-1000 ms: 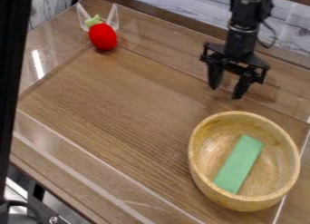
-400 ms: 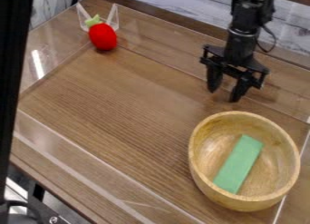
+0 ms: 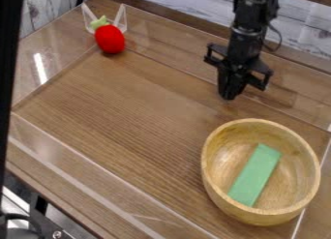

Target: Move the red fruit to the right side of the table

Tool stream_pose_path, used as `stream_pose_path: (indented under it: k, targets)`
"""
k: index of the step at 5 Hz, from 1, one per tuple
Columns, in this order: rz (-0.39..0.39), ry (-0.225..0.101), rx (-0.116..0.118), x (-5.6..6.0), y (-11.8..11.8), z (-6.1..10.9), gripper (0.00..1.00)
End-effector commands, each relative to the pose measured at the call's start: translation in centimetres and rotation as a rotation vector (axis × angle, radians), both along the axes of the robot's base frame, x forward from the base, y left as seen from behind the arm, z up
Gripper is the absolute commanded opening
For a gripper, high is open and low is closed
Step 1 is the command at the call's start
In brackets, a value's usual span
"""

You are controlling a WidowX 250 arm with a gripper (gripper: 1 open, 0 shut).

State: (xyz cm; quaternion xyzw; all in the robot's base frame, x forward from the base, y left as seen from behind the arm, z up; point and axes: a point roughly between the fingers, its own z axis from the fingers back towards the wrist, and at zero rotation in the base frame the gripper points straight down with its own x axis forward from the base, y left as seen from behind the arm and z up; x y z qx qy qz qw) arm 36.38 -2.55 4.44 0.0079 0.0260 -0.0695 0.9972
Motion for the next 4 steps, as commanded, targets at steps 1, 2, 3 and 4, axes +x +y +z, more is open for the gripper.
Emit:
stream_pose_path:
  k: [1,2,3,4]
  targets:
    - [-0.051,-0.126,-0.016,0.2,1.2,5.7,1.00]
    - [0.010,-0.171,-0.020,-1.1,4.3,8.6,1.00]
    - [0.075,-0.188,-0.007,-2.4,9.2,9.7,1.00]
    - [0.120,-0.207,0.007,-2.8,14.1,10.0,1.00]
